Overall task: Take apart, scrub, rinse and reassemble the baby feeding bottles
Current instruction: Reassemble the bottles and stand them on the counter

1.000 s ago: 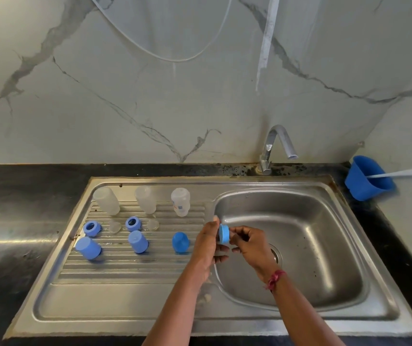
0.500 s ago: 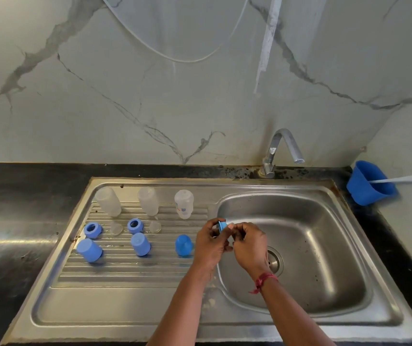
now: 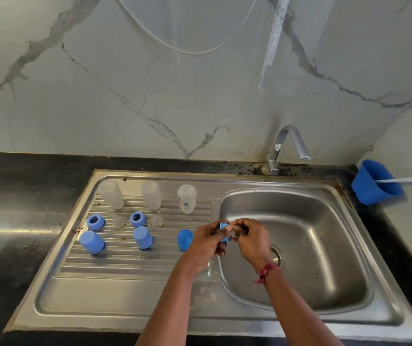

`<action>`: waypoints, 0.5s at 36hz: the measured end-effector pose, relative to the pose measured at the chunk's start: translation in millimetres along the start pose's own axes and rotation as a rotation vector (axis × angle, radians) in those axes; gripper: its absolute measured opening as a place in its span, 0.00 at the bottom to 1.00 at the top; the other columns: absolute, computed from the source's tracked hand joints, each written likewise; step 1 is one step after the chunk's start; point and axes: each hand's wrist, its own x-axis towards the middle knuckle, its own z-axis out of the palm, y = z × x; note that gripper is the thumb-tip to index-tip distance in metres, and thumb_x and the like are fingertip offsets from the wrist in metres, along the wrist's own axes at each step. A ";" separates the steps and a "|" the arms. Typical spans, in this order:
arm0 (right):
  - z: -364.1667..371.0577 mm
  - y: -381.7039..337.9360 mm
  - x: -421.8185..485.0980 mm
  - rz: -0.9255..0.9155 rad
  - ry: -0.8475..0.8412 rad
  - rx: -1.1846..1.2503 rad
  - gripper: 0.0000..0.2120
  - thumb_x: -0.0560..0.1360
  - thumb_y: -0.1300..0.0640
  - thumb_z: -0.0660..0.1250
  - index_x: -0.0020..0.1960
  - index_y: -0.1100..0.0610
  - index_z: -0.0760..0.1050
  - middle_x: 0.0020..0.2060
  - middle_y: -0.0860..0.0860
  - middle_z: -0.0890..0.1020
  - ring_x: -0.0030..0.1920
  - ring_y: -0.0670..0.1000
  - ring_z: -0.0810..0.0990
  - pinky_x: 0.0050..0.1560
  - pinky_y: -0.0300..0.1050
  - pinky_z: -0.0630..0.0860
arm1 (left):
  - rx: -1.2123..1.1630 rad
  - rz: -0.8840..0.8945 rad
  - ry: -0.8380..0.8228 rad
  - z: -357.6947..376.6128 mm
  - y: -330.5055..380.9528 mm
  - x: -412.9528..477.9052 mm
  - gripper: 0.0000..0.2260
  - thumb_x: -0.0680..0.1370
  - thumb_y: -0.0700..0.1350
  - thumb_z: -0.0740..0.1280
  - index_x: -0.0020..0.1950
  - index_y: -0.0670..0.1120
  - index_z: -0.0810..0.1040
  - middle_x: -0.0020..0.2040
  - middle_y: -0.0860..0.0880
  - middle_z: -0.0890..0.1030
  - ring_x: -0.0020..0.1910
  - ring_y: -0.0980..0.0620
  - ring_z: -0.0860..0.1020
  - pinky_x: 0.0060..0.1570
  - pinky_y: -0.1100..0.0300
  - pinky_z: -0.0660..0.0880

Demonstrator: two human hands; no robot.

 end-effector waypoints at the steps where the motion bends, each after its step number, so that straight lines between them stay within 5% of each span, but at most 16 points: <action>1: 0.8 0.1 -0.5 0.003 -0.007 0.014 0.11 0.75 0.69 0.67 0.43 0.55 0.83 0.40 0.50 0.84 0.43 0.50 0.84 0.47 0.52 0.83 | -0.022 -0.022 -0.006 -1.2 0.1 -1.3 0.12 0.77 0.48 0.70 0.56 0.42 0.83 0.42 0.42 0.78 0.31 0.55 0.72 0.30 0.61 0.72; 6: -0.7 -2.3 -3.1 -0.021 -0.079 0.088 0.12 0.77 0.68 0.66 0.44 0.54 0.82 0.41 0.51 0.84 0.42 0.51 0.84 0.48 0.51 0.83 | -0.063 -0.061 0.038 -0.7 -2.4 -2.7 0.24 0.77 0.58 0.67 0.57 0.37 0.81 0.43 0.41 0.78 0.31 0.56 0.71 0.31 0.62 0.71; 10: -1.7 -4.1 -5.3 -0.079 -0.169 0.071 0.14 0.79 0.68 0.63 0.53 0.52 0.81 0.51 0.51 0.81 0.47 0.49 0.83 0.50 0.45 0.83 | -0.092 -0.062 0.136 3.5 -4.6 -3.0 0.32 0.75 0.63 0.65 0.58 0.33 0.79 0.41 0.40 0.75 0.30 0.56 0.71 0.30 0.62 0.70; 13: -1.3 -7.6 -8.8 -0.103 -0.208 0.035 0.13 0.79 0.66 0.64 0.60 0.56 0.80 0.52 0.49 0.79 0.49 0.46 0.81 0.49 0.33 0.79 | -0.099 -0.062 0.208 7.7 -6.5 -3.8 0.29 0.73 0.65 0.64 0.49 0.37 0.81 0.34 0.43 0.76 0.27 0.55 0.70 0.29 0.62 0.69; 18: -0.7 -5.9 -12.0 -0.154 -0.143 0.007 0.15 0.72 0.62 0.75 0.58 0.55 0.82 0.45 0.46 0.79 0.44 0.41 0.79 0.45 0.25 0.72 | -0.017 -0.055 0.305 13.1 -4.6 -4.1 0.26 0.73 0.66 0.64 0.37 0.43 0.76 0.26 0.47 0.72 0.23 0.55 0.69 0.24 0.63 0.67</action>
